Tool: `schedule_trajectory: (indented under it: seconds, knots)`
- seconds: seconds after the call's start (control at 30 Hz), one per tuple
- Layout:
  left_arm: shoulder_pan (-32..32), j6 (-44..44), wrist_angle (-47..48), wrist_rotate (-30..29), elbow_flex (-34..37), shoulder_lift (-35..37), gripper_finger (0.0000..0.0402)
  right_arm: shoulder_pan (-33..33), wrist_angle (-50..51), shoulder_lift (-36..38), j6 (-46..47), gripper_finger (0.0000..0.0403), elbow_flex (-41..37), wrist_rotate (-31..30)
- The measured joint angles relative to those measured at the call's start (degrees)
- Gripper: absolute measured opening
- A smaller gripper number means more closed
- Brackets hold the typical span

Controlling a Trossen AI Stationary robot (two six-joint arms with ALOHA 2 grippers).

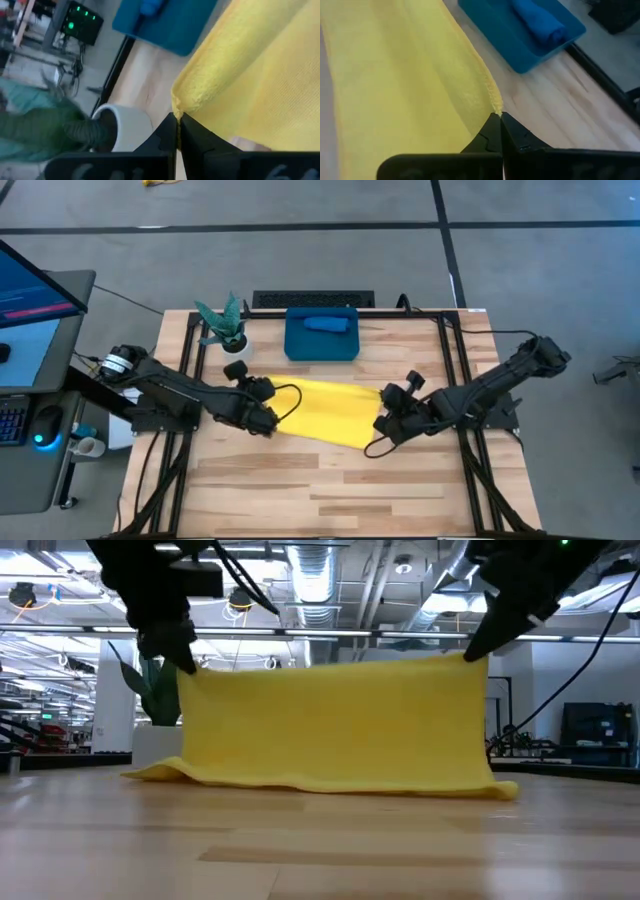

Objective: Roll microfiber towels into tight, uniform cylinder then place into a basket
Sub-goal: Fold the yellow microfiber towel

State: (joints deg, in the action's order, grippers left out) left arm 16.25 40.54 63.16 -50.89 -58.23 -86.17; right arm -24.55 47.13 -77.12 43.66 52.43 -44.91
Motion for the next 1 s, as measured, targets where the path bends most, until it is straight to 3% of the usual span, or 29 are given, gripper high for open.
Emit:
schedule_trajectory:
  seconds: [0.5, 0.7, 1.0]
  knots:
    - [-4.9, -22.1, -14.7, -4.0, 8.7, 0.0, 0.0000, 3.3, -10.4, 0.0, -12.5, 0.0005, -7.9, 1.6]
    - [-4.5, -28.2, -15.0, 1.9, 8.8, 0.0, 0.0000, 2.1, -19.1, 0.0, -19.2, 0.0005, -11.9, 6.1]
    - [-1.6, -31.9, -14.4, 15.0, 8.8, 0.0, 0.0000, -1.4, -27.1, 0.0, -18.4, 0.0005, -15.7, 11.8]
